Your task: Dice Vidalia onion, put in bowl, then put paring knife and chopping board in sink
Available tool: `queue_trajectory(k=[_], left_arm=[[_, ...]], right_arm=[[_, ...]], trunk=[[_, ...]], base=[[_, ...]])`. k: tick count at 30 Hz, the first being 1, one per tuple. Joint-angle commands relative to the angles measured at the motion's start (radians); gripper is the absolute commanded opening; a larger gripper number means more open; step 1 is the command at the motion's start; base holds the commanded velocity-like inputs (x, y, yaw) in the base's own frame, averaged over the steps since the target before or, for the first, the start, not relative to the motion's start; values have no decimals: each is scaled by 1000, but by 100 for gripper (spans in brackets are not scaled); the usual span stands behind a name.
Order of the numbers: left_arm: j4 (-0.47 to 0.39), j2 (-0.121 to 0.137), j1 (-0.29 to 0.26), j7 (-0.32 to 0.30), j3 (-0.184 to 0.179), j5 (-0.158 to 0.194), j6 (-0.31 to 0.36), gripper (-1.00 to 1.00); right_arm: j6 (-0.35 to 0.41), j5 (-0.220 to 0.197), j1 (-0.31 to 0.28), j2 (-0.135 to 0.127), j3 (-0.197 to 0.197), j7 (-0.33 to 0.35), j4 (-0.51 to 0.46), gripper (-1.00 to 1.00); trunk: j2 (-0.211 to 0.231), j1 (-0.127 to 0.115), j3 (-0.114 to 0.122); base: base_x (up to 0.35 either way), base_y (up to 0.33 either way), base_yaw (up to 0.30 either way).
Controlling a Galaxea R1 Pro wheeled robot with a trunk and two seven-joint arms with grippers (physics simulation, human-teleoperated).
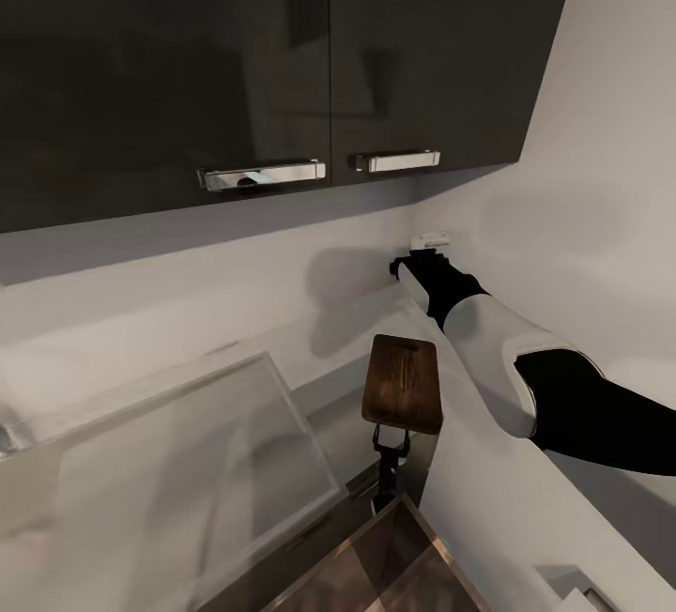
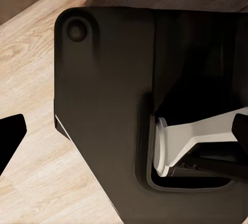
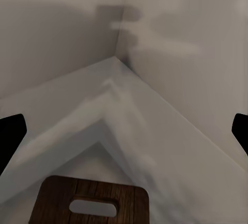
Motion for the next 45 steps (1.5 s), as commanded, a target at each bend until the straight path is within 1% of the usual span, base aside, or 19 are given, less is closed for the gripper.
queue_trajectory(k=[1,11,16,24,26,32,45], left_arm=[[-1,1,0,8,-6,7,-2,100],[12,-1,0,7,-6,7,-2,100],[15,-1,0,7,-6,7,-2,100],[30,-2,0,6,-6,7,-2,100],[32,-2,0,6,-6,7,-2,100],[34,-2,0,6,-6,7,-2,100],[34,-2,0,6,-6,7,-2,100]], right_arm=[[9,-1,-1,0,8,-3,-1,100],[8,0,-1,-2,8,-4,33,100],[6,0,-1,-2,7,-1,65,100],[6,0,-1,-2,7,-3,73,100],[5,0,-1,-7,7,-2,73,100],[5,0,-1,-13,8,-1,74,100],[5,0,-1,-14,7,0,75,100]], trunk=[[-2,1,-2],[-2,1,-2],[-2,1,-4],[-2,1,-16],[-2,1,-19],[-2,1,-28],[-2,1,-49]], base=[[0,1,0],[0,0,0],[0,0,0],[0,0,0],[0,0,0],[0,0,0],[0,0,0]])
